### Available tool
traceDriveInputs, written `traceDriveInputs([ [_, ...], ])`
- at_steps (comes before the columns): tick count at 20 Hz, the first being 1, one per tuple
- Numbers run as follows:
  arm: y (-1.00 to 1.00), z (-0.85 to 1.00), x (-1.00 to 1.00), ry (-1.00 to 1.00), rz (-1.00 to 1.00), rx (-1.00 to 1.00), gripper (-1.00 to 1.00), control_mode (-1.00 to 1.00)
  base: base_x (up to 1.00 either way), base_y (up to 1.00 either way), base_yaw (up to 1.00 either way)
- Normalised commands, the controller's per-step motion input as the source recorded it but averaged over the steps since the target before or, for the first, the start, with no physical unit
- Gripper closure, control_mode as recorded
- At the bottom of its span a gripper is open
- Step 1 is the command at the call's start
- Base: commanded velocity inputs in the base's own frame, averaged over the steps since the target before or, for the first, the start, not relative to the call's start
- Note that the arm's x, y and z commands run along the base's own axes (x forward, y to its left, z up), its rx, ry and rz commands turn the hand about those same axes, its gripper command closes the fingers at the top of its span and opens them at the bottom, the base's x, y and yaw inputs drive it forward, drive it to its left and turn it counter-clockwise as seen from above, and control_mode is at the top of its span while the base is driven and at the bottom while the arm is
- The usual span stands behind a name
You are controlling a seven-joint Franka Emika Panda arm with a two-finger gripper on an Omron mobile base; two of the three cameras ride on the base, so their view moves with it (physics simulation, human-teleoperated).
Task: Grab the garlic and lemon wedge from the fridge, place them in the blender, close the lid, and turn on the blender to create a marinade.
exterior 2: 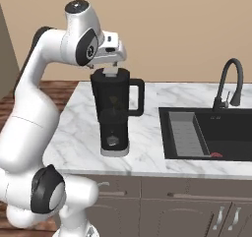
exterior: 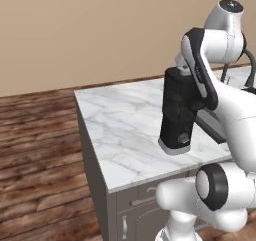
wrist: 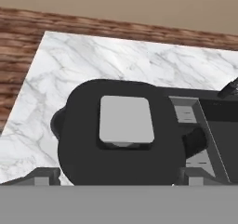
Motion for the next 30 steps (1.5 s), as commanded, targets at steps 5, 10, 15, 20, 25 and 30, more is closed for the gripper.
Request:
traceDriveInputs([
  [5,0.0,-0.05,-0.93,-0.18,0.0,0.0,-1.0,-1.0,0.0,0.0,0.0],
  [10,0.0,-0.25,-0.86,-0.19,0.0,0.0,-1.0,-1.0,0.0,0.0,0.0],
  [15,0.0,-0.33,-0.67,-0.14,0.0,0.01,-1.0,-1.0,0.0,0.0,0.0],
  [20,0.0,-0.25,-0.31,-0.01,0.02,0.02,-1.0,-1.0,0.0,0.0,0.0],
  [25,0.0,-0.17,-0.07,0.0,0.1,0.01,-1.0,-1.0,0.0,0.0,0.0],
  [30,-0.05,-0.11,-0.03,0.0,0.15,0.05,-1.0,-1.0,0.0,0.0,0.0],
])
